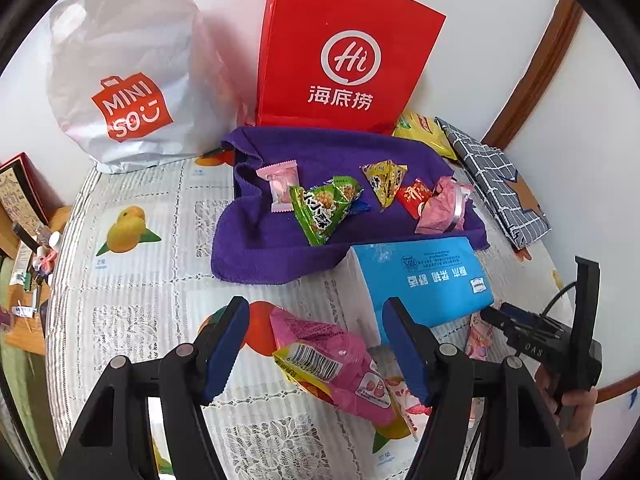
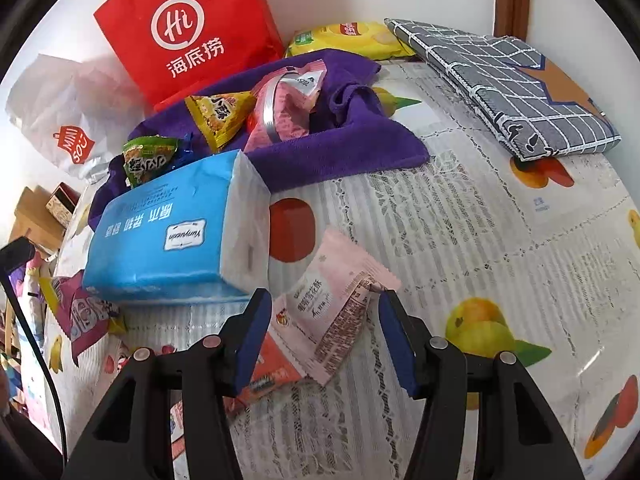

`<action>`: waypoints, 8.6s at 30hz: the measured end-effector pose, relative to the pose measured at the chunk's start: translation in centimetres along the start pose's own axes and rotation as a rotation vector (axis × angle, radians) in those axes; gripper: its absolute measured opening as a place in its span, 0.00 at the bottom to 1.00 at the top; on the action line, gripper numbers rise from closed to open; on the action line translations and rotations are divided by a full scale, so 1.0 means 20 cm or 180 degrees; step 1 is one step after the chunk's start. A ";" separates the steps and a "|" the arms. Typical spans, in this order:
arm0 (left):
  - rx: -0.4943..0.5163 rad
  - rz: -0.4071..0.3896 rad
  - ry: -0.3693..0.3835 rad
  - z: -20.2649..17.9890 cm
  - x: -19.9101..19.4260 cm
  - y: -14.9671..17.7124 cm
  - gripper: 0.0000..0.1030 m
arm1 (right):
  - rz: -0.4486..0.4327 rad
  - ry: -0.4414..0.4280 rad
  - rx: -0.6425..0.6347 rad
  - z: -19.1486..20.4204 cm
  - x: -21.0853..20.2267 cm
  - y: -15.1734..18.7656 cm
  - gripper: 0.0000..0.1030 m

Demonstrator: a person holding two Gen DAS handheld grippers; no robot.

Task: Organize snacks
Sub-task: 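Lower the right tool onto the pink candy bar and close it, then hold the pink candy bar with the right tool while the left tool approaches the pink snack bag, then close the left tool on the pink snack bag while the right tool holds the candy bar, then carry the pink snack bag and pink candy bar with both tools over the purple towel, then open both tools to drop the pink snack bag and candy bar onto the towel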

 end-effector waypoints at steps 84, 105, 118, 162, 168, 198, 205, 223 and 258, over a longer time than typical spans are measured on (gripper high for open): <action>0.0021 0.0081 0.0046 0.01 0.01 0.19 0.65 | -0.0518 0.0078 -0.0228 0.02 -0.23 0.05 0.34; -0.0112 0.0092 -0.0070 0.10 -0.02 0.29 0.70 | -0.0565 -0.0094 -0.0274 0.03 -0.26 0.09 0.34; -0.0059 0.0255 -0.0125 0.00 0.19 0.22 0.73 | -0.0506 -0.0156 -0.0256 -0.05 -0.21 0.08 0.35; 0.0106 -0.0173 0.0187 -0.11 -0.11 0.15 0.57 | -0.0834 -0.0148 -0.0505 0.22 -0.50 -0.05 0.35; 0.0159 -0.0239 0.0177 -0.18 -0.14 0.08 0.57 | -0.0885 -0.0205 -0.0534 0.24 -0.54 -0.11 0.35; 0.0282 -0.0383 -0.0011 -0.18 0.12 -0.55 0.57 | -0.1003 -0.0286 -0.0578 0.33 -0.25 -0.75 0.35; 0.0200 -0.0281 0.0006 -0.10 0.27 -0.59 0.57 | -0.0880 -0.0309 -0.0580 0.36 -0.07 -0.82 0.35; 0.0124 0.0000 -0.0085 -0.01 0.50 -0.56 0.58 | -0.0630 -0.0259 -0.0682 0.38 0.18 -0.83 0.35; 0.0349 0.0044 -0.0068 -0.12 0.45 -0.55 0.69 | -0.0668 -0.0189 -0.0661 0.34 0.04 -0.81 0.48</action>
Point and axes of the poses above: each gripper's, at about its wrist camera, not at the fingertips, and x roughly the way its jaws point, z to its left, y to its underside, the point moved 2 cm from there along x, roughly the way its jaws point, and after that the axes turned 13 degrees about y, right-handed, at the moved point
